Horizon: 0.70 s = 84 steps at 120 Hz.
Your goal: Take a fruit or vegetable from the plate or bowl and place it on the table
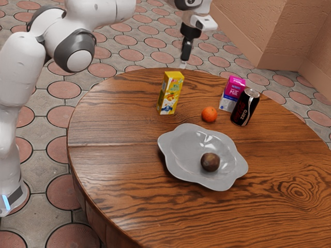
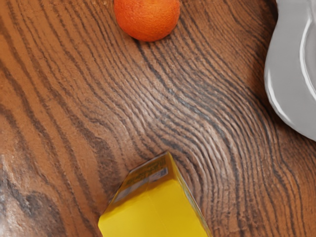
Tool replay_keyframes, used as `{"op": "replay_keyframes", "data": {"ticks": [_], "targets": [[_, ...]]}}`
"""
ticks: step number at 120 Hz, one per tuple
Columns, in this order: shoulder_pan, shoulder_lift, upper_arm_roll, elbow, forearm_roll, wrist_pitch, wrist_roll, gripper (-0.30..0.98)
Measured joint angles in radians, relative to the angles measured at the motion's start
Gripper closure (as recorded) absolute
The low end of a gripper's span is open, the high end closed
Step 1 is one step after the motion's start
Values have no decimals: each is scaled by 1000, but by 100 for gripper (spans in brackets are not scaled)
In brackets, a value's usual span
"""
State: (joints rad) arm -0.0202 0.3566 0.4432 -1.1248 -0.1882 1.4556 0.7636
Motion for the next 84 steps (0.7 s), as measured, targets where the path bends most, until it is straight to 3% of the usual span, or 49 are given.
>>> {"op": "replay_keyframes", "data": {"ticks": [26,42,66,84], "targets": [[1,5,0,2,-2,63,148,0],[155,79,-151,119,0,49,216,0],[209,105,-197,162,1,27,292,0],[268,112,-283,198,12,5,331,0]]}}
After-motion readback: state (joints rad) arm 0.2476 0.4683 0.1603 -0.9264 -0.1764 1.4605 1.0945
